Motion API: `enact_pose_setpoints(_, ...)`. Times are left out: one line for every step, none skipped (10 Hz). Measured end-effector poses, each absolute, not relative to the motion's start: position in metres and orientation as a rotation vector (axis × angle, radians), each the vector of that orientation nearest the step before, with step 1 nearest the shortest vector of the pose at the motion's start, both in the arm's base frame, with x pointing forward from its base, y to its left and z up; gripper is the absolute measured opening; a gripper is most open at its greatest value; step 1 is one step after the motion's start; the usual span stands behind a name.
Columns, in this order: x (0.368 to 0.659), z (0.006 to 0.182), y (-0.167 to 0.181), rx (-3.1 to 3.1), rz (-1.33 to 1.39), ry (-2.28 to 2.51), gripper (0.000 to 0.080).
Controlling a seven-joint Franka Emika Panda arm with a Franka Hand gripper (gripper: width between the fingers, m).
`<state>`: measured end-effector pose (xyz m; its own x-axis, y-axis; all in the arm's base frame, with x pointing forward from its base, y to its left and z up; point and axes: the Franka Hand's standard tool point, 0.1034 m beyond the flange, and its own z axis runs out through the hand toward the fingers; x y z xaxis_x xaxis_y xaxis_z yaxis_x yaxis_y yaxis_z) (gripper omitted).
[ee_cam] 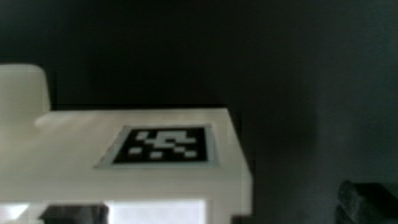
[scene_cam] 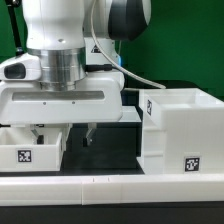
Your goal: Assemble drawer
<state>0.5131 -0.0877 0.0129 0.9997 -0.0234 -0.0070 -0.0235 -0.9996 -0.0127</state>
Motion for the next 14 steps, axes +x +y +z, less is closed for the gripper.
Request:
enact_pose_setpoints(0.5129, 0.0101, -0.0862, -3.131, 0.002, 0.032, 0.0649)
enact_pose_setpoints(0.5108, 0.0083, -0.0848, -3.133, 0.000, 0.028, 0.0649)
enact_pose_setpoints(0.5090, 0.0071, -0.0847, -3.136, -0.007, 0.028, 0.0649)
enact_pose_setpoints(0.5068, 0.0058, -0.0842, -3.137, -0.005, 0.027, 0.0649)
enact_pose_setpoints(0.5064, 0.0056, -0.0842, -3.137, -0.004, 0.029, 0.0649)
enact_pose_setpoints(0.5064, 0.0057, -0.0842, -3.137, -0.004, 0.029, 0.0551)
enact_pose_setpoints(0.5064, 0.0057, -0.0842, -3.137, -0.004, 0.029, 0.0415)
enact_pose_setpoints(0.5064, 0.0056, -0.0842, -3.137, -0.004, 0.029, 0.0415)
enact_pose_setpoints(0.5064, 0.0056, -0.0842, -3.137, -0.004, 0.029, 0.0229)
enact_pose_setpoints(0.5064, 0.0056, -0.0843, -3.137, -0.004, 0.029, 0.0070)
enact_pose_setpoints(0.5064, 0.0056, -0.0843, -3.137, -0.004, 0.028, 0.0070)
enact_pose_setpoints(0.5063, 0.0054, -0.0843, -3.137, -0.003, 0.028, 0.0042)
enact_pose_setpoints(0.5063, 0.0054, -0.0843, -3.137, -0.003, 0.028, 0.0042)
enact_pose_setpoints(0.5063, 0.0054, -0.0843, -3.137, -0.003, 0.028, 0.0042)
